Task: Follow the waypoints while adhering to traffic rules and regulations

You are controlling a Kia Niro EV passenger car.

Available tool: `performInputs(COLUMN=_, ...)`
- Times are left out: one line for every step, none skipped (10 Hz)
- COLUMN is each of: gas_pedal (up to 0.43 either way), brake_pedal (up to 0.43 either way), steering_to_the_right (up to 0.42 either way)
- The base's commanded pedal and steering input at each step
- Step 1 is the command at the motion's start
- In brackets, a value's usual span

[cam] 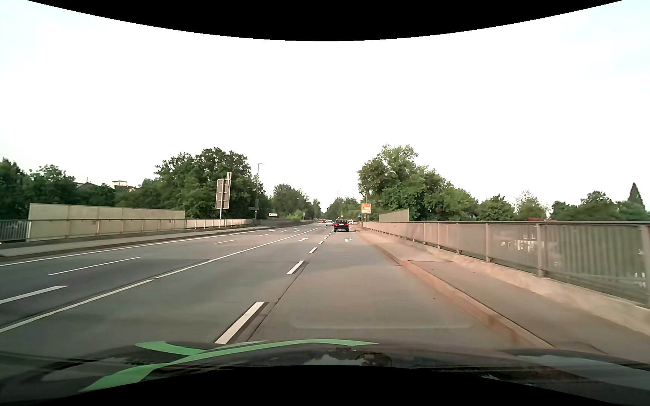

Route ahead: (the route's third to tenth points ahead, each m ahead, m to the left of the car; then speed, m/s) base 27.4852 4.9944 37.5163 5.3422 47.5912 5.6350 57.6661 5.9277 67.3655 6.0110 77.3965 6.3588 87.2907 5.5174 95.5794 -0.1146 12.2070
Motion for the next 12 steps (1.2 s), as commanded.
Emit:
performInputs(gas_pedal=0.157, brake_pedal=0.0, steering_to_the_right=-0.001)
performInputs(gas_pedal=0.157, brake_pedal=0.0, steering_to_the_right=-0.001)
performInputs(gas_pedal=0.157, brake_pedal=0.0, steering_to_the_right=-0.001)
performInputs(gas_pedal=0.169, brake_pedal=0.0, steering_to_the_right=-0.001)
performInputs(gas_pedal=0.169, brake_pedal=0.0, steering_to_the_right=-0.001)
performInputs(gas_pedal=0.169, brake_pedal=0.0, steering_to_the_right=-0.001)
performInputs(gas_pedal=0.169, brake_pedal=0.0, steering_to_the_right=-0.001)
performInputs(gas_pedal=0.169, brake_pedal=0.0, steering_to_the_right=-0.001)
performInputs(gas_pedal=0.169, brake_pedal=0.0, steering_to_the_right=-0.001)
performInputs(gas_pedal=0.169, brake_pedal=0.0, steering_to_the_right=0.0)
performInputs(gas_pedal=0.169, brake_pedal=0.0, steering_to_the_right=0.0)
performInputs(gas_pedal=0.169, brake_pedal=0.0, steering_to_the_right=0.0)
